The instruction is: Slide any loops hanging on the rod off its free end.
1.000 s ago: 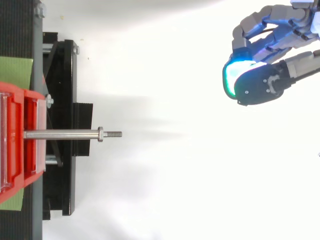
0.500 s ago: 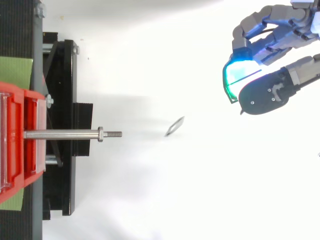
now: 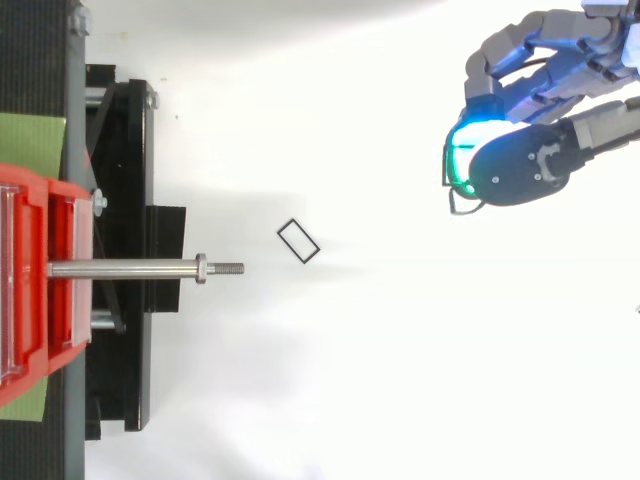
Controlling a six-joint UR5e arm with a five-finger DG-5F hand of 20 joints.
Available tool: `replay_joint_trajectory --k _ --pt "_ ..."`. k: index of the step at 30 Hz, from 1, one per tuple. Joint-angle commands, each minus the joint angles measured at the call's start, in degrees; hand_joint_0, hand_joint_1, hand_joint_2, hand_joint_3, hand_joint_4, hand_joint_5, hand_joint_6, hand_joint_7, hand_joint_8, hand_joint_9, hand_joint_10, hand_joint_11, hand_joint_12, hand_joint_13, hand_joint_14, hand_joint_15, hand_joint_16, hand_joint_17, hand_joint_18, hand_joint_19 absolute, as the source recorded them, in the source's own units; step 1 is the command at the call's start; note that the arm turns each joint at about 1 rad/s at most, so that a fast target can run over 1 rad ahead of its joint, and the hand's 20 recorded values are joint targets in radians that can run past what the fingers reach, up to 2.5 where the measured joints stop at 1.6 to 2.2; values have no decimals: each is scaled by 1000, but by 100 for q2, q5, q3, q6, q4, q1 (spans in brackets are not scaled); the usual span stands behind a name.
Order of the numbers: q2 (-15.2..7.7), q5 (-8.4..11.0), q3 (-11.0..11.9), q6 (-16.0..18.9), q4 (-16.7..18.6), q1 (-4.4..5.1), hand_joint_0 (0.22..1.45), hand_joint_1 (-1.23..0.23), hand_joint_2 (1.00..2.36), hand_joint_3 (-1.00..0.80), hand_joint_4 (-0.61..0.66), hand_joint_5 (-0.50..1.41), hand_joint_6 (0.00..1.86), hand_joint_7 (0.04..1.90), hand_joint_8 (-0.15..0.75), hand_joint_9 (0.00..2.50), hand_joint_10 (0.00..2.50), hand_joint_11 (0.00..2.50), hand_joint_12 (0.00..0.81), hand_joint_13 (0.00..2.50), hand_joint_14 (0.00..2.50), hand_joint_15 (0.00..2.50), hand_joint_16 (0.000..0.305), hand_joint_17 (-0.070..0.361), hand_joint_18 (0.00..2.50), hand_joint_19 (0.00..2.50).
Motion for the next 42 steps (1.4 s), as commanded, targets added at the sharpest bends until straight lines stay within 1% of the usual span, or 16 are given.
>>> replay_joint_trajectory --k 1,5,8,9,11,17,20,26,30,31,33,39,41,42 --pt "0 0 2 49 4 8 619 -577 1012 -358 89 -179 822 1209 220 595 2 108 235 455 1 27 30 68 395 289" --pt "0 -9 -7 128 30 25 616 -636 1016 -290 89 -180 825 1223 221 594 3 115 236 457 0 26 30 68 406 278" --pt "0 -9 2 172 74 34 619 -711 1017 -263 94 -188 830 1205 225 586 4 117 240 458 0 24 30 69 412 278" --pt "0 -18 -7 181 92 52 626 -734 1016 -272 97 -192 831 1195 227 585 4 123 243 453 0 30 31 69 414 277" --pt "0 -18 -7 172 241 61 631 -759 1015 -287 105 -194 830 1192 227 577 4 126 244 452 0 28 31 70 417 275" --pt "0 9 -7 163 593 61 653 -811 1010 -376 107 -201 828 1182 227 567 6 115 247 451 0 20 33 74 441 265" --pt "-9 9 -7 154 611 78 665 -820 1006 -427 110 -201 828 1167 221 562 4 118 249 458 0 21 33 75 455 267" --pt "-9 9 -7 172 611 87 639 -761 1002 -473 118 -196 826 1168 219 567 4 119 247 459 0 28 33 74 458 284" --pt "0 9 -7 172 619 96 611 -676 1001 -481 131 -183 818 1196 218 581 3 110 242 460 0 30 32 72 445 295" --pt "0 9 -7 172 619 96 606 -630 1002 -476 126 -179 816 1194 217 585 3 105 239 464 0 36 32 71 442 296" --pt "0 9 2 172 619 105 601 -584 1003 -463 125 -173 811 1201 215 596 3 115 235 469 0 35 31 69 435 304" --pt "0 0 -7 172 619 105 605 -546 1004 -449 115 -169 803 1208 215 605 4 100 230 469 0 38 30 67 424 299" --pt "0 9 -7 172 619 105 607 -548 1006 -439 111 -168 801 1198 215 605 3 105 229 468 2 34 30 66 420 299" --pt "0 9 2 172 619 105 610 -576 1007 -425 115 -167 790 1214 216 604 3 107 229 468 1 38 29 66 418 294"
